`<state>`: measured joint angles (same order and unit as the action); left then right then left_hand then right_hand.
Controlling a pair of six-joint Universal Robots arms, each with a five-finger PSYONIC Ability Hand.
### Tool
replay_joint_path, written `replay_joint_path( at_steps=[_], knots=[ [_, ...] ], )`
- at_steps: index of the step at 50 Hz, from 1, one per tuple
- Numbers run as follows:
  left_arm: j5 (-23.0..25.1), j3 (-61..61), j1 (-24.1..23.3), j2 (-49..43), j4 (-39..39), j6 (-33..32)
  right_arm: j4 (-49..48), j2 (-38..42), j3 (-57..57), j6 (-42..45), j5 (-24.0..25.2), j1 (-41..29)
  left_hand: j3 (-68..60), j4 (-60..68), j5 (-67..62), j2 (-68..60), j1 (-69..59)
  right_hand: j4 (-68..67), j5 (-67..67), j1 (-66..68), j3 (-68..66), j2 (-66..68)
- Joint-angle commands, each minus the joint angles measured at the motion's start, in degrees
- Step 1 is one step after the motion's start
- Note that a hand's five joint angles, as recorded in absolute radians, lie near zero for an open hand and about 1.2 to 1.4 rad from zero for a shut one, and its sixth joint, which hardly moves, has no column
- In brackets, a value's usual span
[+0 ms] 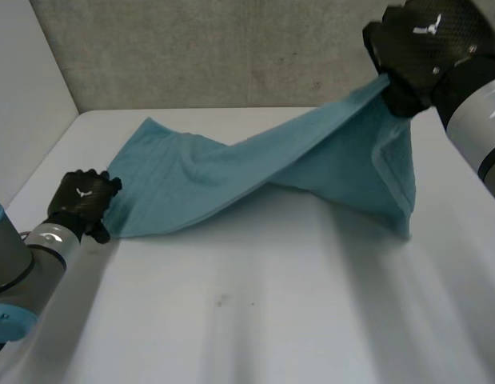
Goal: Fold the laundry
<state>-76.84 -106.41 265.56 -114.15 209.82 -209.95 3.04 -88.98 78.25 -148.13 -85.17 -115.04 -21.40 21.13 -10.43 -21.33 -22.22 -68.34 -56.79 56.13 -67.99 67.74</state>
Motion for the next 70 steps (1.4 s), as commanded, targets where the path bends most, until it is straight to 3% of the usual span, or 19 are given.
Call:
replay_joint_path(
  at_steps=[1, 14, 24, 30, 36, 41, 46, 50, 58, 68, 70],
  knots=[
    [1.61, -0.73, -2.06, -0.99, -1.51, 1.38, 0.04, -1.55, -5.38, -3.3, -1.75, -1.15, -0.76, 1.03, -1.73, -0.83, 0.06, -11.66, -13.21, 23.87, -12.01, 12.26],
    [1.17, 3.93, -5.14, -5.38, -2.39, 5.34, 2.76, -4.98, -8.99, -6.03, -2.37, -1.85, -7.82, 8.09, -8.79, -7.89, -7.0, -11.66, -13.21, 23.87, -12.01, 12.26],
    [1.25, 9.73, -9.97, -9.25, -3.1, 14.91, 3.47, -6.12, -10.39, -7.78, -6.06, -1.68, -13.55, 13.82, -14.52, -13.62, -12.73, -11.66, -13.21, 23.87, -12.01, 12.26],
    [1.25, 8.68, -15.68, -4.87, -6.77, 17.73, 3.47, -5.95, -9.17, -7.7, -6.15, -1.59, -4.66, 4.93, -5.63, -4.73, -3.84, -11.66, -13.21, 23.87, -12.01, 12.26],
    [1.08, 5.69, -17.53, 0.06, -11.27, 19.75, 3.29, -5.86, -6.36, -8.05, -5.8, -0.97, -1.44, 1.71, -2.41, -1.51, -0.62, -11.66, -13.21, 23.87, -12.01, 12.26],
    [0.73, 4.99, -21.22, 1.65, -11.97, 26.07, 3.03, -5.77, -4.24, -8.14, -5.8, -1.41, -1.6, 1.87, -2.57, -1.67, -0.78, -11.66, -13.21, 23.87, -12.01, 12.26],
    [-2.69, 5.77, -23.77, 2.09, -12.15, 35.9, 2.94, -5.77, -3.28, -8.22, -5.8, -1.33, -2.27, 2.54, -3.24, -2.34, -1.45, -11.66, -13.21, 23.87, -12.01, 12.26],
    [-5.33, 5.95, -27.01, 2.18, -12.06, 38.56, 2.94, -5.77, -2.84, -9.1, -5.8, -0.97, -2.27, 2.55, -3.24, -2.34, -1.46, -11.66, -13.21, 23.87, -12.01, 12.26],
    [-9.2, 7.62, -32.3, -0.72, -10.57, 38.56, 3.03, -6.12, -2.92, -11.83, -5.45, -0.8, -2.27, 2.55, -3.24, -2.34, -1.46, -11.66, -13.21, 23.87, -12.01, 12.26],
    [-14.12, 12.28, -33.8, -7.4, -8.64, 36.72, 3.2, -7.7, -4.94, -11.92, -6.15, -0.53, -3.45, 3.72, -4.42, -3.52, -2.63, -11.66, -13.21, 23.87, -12.01, 12.26],
    [-16.84, 13.77, -33.8, -8.37, -7.76, 35.23, 3.29, -7.88, -4.77, -11.92, -6.15, -0.45, -4.79, 5.06, -5.76, -4.86, -3.97, -11.66, -13.21, 23.87, -12.01, 12.26]
  ],
)
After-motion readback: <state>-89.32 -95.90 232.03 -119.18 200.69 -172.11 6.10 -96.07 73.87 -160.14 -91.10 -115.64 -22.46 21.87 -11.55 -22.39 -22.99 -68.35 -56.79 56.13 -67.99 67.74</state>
